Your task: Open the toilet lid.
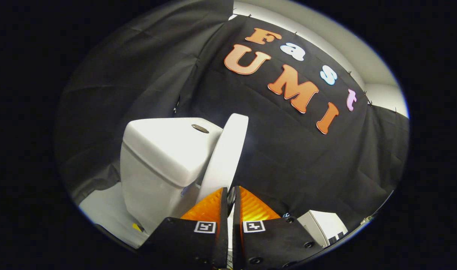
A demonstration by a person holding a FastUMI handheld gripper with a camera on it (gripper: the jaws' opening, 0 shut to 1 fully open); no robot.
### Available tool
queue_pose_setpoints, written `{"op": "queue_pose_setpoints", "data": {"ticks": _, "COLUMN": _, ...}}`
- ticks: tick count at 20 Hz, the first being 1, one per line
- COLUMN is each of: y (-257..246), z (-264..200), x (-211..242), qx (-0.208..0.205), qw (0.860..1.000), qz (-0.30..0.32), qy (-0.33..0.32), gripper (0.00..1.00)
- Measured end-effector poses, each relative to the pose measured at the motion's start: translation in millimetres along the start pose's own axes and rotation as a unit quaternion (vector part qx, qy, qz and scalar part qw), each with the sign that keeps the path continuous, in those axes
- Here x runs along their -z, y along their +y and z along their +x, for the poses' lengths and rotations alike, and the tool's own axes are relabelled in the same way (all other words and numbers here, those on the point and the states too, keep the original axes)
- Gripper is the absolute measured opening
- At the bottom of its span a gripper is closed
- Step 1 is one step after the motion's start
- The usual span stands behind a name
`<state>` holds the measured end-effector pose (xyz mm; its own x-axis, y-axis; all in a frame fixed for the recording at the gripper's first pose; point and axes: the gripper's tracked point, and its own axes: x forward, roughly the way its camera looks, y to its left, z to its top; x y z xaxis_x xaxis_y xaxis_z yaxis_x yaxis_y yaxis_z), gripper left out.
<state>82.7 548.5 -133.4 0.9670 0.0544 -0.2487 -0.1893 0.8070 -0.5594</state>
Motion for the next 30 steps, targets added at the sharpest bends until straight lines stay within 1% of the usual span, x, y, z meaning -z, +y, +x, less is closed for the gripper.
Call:
{"op": "queue_pose_setpoints", "data": {"ticks": 2, "y": 5, "z": -4, "x": -7, "qx": -0.023, "qw": 1.0, "qz": 0.016, "qy": -0.01, "gripper": 0.2}}
{"op": "queue_pose_setpoints", "data": {"ticks": 5, "y": 17, "z": -15, "x": -22, "qx": -0.056, "qw": 0.998, "qz": 0.026, "qy": -0.034, "gripper": 0.8}}
{"op": "queue_pose_setpoints", "data": {"ticks": 6, "y": 20, "z": -15, "x": -28, "qx": -0.067, "qw": 0.996, "qz": 0.029, "qy": -0.042, "gripper": 0.86}}
{"op": "queue_pose_setpoints", "data": {"ticks": 7, "y": 21, "z": -22, "x": -33, "qx": -0.076, "qw": 0.995, "qz": 0.034, "qy": -0.048, "gripper": 0.97}}
{"op": "queue_pose_setpoints", "data": {"ticks": 10, "y": 14, "z": -32, "x": -49, "qx": -0.102, "qw": 0.99, "qz": 0.057, "qy": -0.075, "gripper": 0.98}}
{"op": "queue_pose_setpoints", "data": {"ticks": 12, "y": 7, "z": -37, "x": -57, "qx": -0.126, "qw": 0.985, "qz": 0.081, "qy": -0.086, "gripper": 0.98}}
{"op": "queue_pose_setpoints", "data": {"ticks": 14, "y": -14, "z": -36, "x": -62, "qx": -0.133, "qw": 0.981, "qz": 0.106, "qy": -0.091, "gripper": 0.98}}
{"op": "queue_pose_setpoints", "data": {"ticks": 19, "y": -95, "z": -28, "x": -68, "qx": -0.103, "qw": 0.979, "qz": 0.137, "qy": -0.107, "gripper": 0.98}}
{"op": "queue_pose_setpoints", "data": {"ticks": 24, "y": -175, "z": -23, "x": -53, "qx": -0.084, "qw": 0.976, "qz": 0.171, "qy": -0.107, "gripper": 0.98}}
{"op": "queue_pose_setpoints", "data": {"ticks": 28, "y": -241, "z": -23, "x": -30, "qx": -0.058, "qw": 0.975, "qz": 0.189, "qy": -0.103, "gripper": 0.97}}
{"op": "queue_pose_setpoints", "data": {"ticks": 30, "y": -267, "z": -26, "x": -15, "qx": -0.058, "qw": 0.971, "qz": 0.208, "qy": -0.099, "gripper": 0.97}}
